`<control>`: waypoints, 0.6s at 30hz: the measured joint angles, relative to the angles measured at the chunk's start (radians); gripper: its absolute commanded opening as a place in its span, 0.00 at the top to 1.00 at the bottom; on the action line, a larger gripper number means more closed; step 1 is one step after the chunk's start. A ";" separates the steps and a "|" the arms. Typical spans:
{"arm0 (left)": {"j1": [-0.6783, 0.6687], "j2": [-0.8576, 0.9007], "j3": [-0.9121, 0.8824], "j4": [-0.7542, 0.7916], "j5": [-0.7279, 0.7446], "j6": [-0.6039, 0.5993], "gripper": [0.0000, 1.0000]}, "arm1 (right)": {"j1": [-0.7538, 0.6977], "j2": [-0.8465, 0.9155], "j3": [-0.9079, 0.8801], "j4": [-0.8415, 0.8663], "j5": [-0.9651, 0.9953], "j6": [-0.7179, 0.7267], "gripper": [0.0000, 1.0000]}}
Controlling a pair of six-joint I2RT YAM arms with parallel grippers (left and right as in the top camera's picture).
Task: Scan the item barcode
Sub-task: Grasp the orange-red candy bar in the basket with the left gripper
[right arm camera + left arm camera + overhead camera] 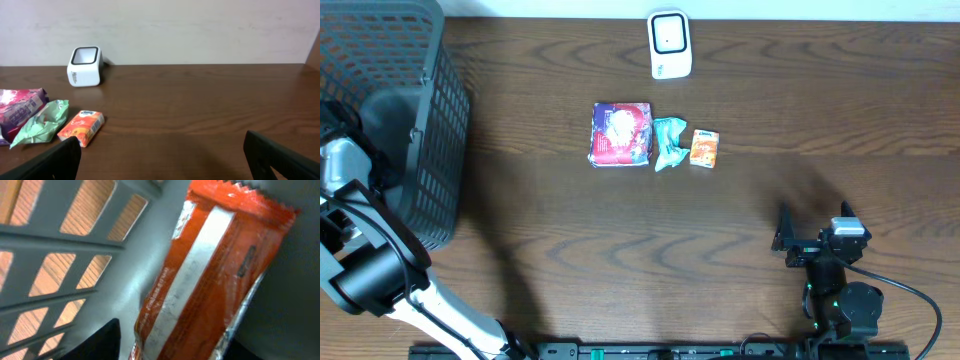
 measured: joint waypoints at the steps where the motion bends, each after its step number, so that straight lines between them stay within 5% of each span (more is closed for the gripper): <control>1: 0.003 0.001 0.000 -0.002 0.000 0.001 0.92 | 0.000 0.000 0.000 0.000 0.000 0.000 0.01; 12: 0.006 -0.025 -0.007 -0.049 0.011 -0.102 0.93 | 0.000 0.000 0.000 0.000 0.000 0.000 0.01; 18: -0.079 -0.275 -0.024 0.006 0.232 -0.154 0.93 | 0.000 0.000 0.000 0.000 0.000 0.000 0.01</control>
